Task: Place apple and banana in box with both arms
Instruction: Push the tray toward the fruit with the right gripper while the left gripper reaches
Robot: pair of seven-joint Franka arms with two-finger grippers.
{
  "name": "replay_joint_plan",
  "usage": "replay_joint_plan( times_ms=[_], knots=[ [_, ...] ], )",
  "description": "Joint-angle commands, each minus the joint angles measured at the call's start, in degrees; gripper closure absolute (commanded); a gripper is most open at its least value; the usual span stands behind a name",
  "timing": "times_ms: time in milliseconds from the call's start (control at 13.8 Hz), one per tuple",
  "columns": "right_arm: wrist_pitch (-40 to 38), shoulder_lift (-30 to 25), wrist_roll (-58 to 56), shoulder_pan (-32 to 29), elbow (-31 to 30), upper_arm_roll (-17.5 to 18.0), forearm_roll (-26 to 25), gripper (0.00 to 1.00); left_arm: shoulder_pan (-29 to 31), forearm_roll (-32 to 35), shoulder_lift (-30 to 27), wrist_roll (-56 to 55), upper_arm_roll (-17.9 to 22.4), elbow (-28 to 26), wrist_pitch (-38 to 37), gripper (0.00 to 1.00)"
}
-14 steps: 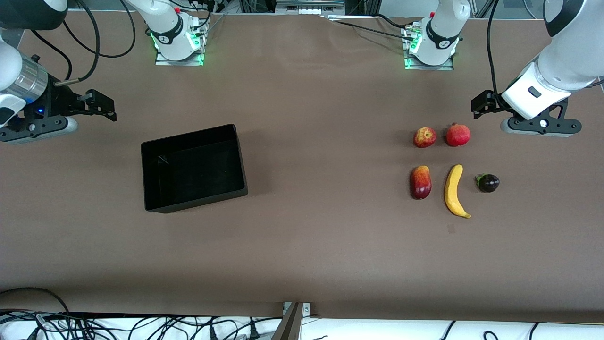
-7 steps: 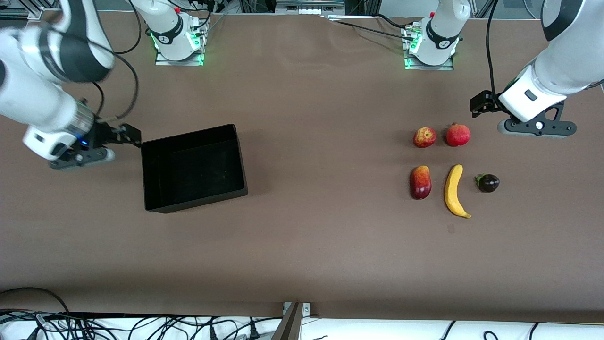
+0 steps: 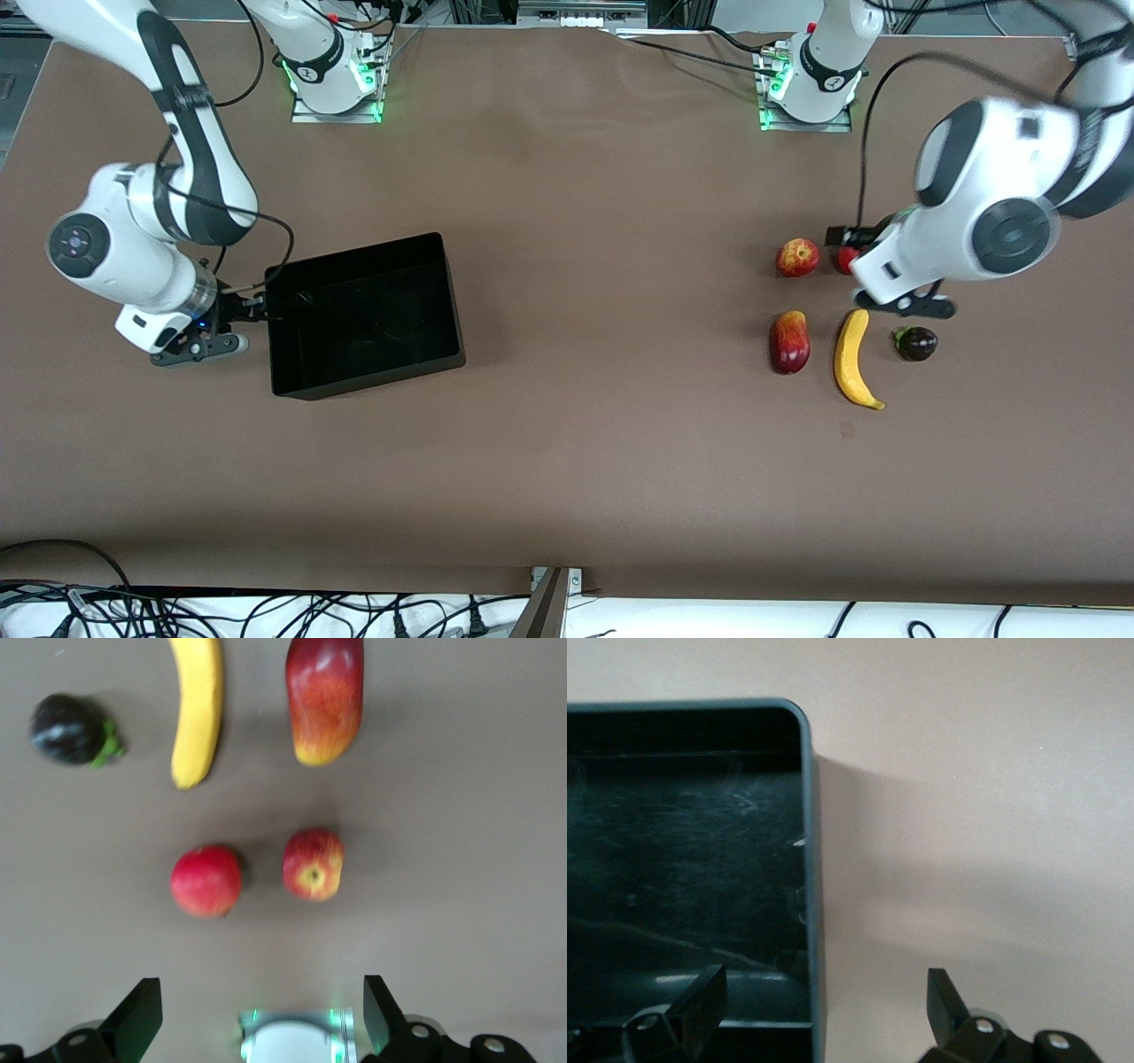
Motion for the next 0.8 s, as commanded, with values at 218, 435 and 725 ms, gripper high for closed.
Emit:
replay_joint_plan(
  times_ms=[218, 435, 725],
  knots=[
    [3.98, 2.24, -0.06, -0.25, -2.84, 0.30, 2.43, 0.73, 0.57, -0.05, -10.41, -1.11, -3.66, -30.04, 33.93, 0.00],
    [3.54, 2.24, 0.47, -0.25, -2.76, 0.30, 3.23, 1.00, 0.92, 4.68, -9.44, -1.20, -3.66, -35.86, 43.91, 0.00],
    [-4.78, 1.71, 2.13, -0.08, 3.81, 3.36, 3.23, 1.00, 1.10, 4.79, -5.23, -4.18, -3.84, -41.75, 56.55, 0.00]
  ],
)
